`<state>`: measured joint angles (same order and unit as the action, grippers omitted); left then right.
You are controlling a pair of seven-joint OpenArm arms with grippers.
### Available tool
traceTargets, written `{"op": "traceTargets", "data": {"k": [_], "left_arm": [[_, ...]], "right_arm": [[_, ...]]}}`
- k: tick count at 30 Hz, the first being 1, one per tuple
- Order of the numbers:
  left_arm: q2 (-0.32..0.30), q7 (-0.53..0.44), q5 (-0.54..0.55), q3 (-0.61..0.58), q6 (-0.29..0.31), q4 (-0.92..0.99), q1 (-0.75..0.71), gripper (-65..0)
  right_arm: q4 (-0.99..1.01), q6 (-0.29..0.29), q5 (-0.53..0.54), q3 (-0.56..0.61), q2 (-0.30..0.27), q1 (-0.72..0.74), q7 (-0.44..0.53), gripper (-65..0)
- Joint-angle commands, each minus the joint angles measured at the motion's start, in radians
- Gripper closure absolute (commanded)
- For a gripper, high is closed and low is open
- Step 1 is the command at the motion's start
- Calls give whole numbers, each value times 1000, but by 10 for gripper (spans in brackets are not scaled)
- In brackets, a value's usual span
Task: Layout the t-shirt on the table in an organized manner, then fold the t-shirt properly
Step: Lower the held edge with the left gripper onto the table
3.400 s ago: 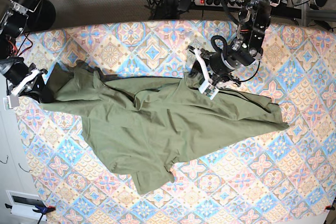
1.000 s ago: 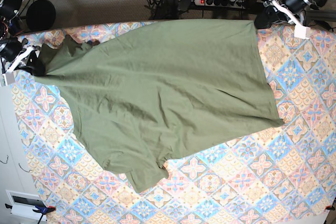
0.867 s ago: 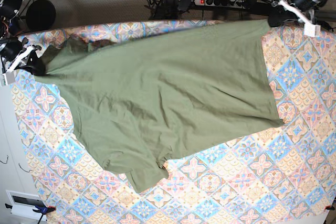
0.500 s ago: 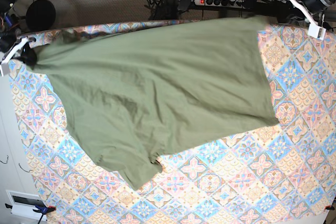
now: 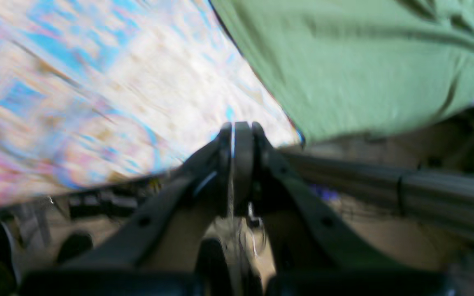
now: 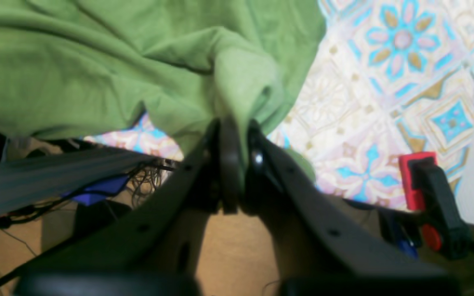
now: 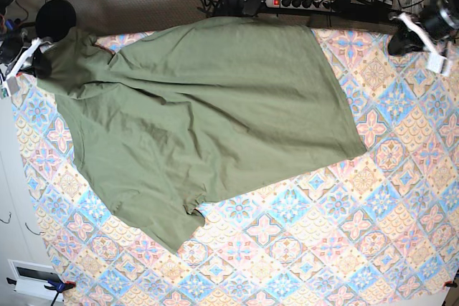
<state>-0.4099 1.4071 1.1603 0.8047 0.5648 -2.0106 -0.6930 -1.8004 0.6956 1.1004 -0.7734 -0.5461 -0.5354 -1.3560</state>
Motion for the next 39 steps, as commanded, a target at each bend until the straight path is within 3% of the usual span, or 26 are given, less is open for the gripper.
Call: {"op": "traceTargets", "data": {"k": [1,3,7,12,18,25,30,32,36,39], "left_arm": [[13,-11,-12,-51,2,-8,9,0],[56,-11,-118,-160,2,-8,40,-33],[167,-11,-294,-284,2,75,100,-165],[191,-11,-325,-331,2,368,206,-257],[199,-27,-317,-331,2,462,253,-263],[208,-11,-128,-385,4,462,220,-262],[208,-11,-121,-479,4,443,200,-262],[208,-11,-127,-517,2,350,167,-262],[207,-50,-148,-523,2,166,92,-262],[207,-68,-184,-520,2,155,94,-262]], "right_arm": [[-8,3,7,-13,-22,-1,11,-7],[-12,3,-16,-13,-22,1,6,-7],[-9,3,-30,-11,-21,77,5,-7],[-9,3,-30,-11,-21,87,5,-7],[-9,3,-30,-11,-21,87,5,-7],[-9,3,-30,-13,-21,87,5,-7],[-9,3,-30,-13,-21,87,5,-7],[-9,3,-30,-13,-21,87,5,-7],[-9,3,-30,-13,-21,87,5,-7],[-9,3,-30,-13,-21,88,5,-7]]}}
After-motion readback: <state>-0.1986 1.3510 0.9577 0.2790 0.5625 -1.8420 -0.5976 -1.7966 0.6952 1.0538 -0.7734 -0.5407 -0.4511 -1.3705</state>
